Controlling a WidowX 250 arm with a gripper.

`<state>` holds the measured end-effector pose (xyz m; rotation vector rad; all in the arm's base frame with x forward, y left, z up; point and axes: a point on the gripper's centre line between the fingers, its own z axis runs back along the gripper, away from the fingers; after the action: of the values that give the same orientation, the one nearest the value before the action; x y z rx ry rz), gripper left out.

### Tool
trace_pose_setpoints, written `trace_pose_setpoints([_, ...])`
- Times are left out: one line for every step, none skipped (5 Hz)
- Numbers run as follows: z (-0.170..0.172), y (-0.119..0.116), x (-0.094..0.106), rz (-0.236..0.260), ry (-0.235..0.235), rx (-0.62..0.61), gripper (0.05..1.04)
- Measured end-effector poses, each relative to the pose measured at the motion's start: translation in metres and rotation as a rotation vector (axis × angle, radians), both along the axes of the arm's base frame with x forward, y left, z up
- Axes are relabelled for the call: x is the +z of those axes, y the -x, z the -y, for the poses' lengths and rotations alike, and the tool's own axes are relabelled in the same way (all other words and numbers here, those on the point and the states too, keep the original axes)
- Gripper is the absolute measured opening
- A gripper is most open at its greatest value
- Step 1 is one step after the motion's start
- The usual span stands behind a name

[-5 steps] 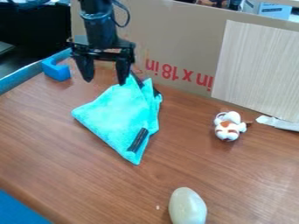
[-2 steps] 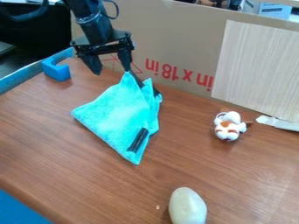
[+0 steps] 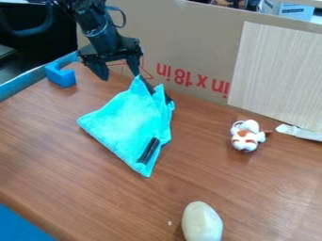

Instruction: Unfold the cloth from top to bottom

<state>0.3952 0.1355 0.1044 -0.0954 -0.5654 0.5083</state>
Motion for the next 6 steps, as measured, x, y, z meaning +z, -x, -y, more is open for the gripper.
trace_pose_setpoints([-0.006, -0.013, -0.007, -0.001, -0.01, 0.036, 0.999])
trace_pose_setpoints([-0.006, -0.024, -0.008, 0.009, -0.015, 0.057, 0.999])
trace_pose_setpoints([-0.009, -0.033, -0.008, 0.035, -0.019, 0.07, 0.999])
trace_pose_setpoints([-0.012, -0.039, -0.014, 0.028, -0.019, 0.085, 0.999])
trace_pose_setpoints([-0.009, -0.045, -0.018, 0.027, -0.023, 0.088, 0.999])
trace_pose_setpoints([-0.009, -0.05, -0.022, 0.023, -0.035, 0.094, 0.999])
